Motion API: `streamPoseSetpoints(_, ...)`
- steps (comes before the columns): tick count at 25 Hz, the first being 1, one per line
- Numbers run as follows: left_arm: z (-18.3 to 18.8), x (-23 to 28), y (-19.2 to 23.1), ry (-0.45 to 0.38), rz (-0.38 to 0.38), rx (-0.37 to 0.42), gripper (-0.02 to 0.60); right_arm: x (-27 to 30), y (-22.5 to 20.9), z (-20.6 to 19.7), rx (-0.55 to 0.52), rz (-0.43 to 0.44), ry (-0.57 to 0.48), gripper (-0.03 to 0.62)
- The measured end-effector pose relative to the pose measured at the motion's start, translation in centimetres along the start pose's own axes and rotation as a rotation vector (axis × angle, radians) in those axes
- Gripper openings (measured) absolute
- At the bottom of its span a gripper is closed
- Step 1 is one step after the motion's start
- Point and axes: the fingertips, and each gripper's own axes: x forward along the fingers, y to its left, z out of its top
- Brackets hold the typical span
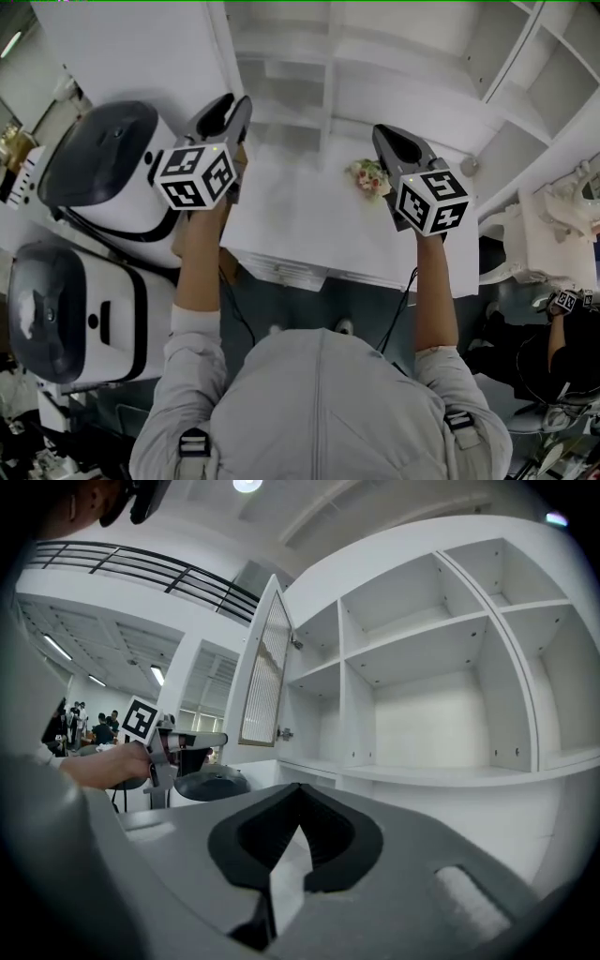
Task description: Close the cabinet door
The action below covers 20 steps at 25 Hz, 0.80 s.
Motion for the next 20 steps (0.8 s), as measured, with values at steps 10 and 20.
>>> streamPoseSetpoints(10, -0.7, 9.4, -4.8, 0.015, -0.114, 0.039, 0.109, -4.1, -3.4, -1.4, 0.000, -0.129, 0.032, 0.002)
streamPoseSetpoints(20, -1.7, 13.6, -5.8, 0.013, -0.103, 0.040, 0.124, -6.0, -6.8, -3.9, 0.016, -0.232, 0.081, 0.002)
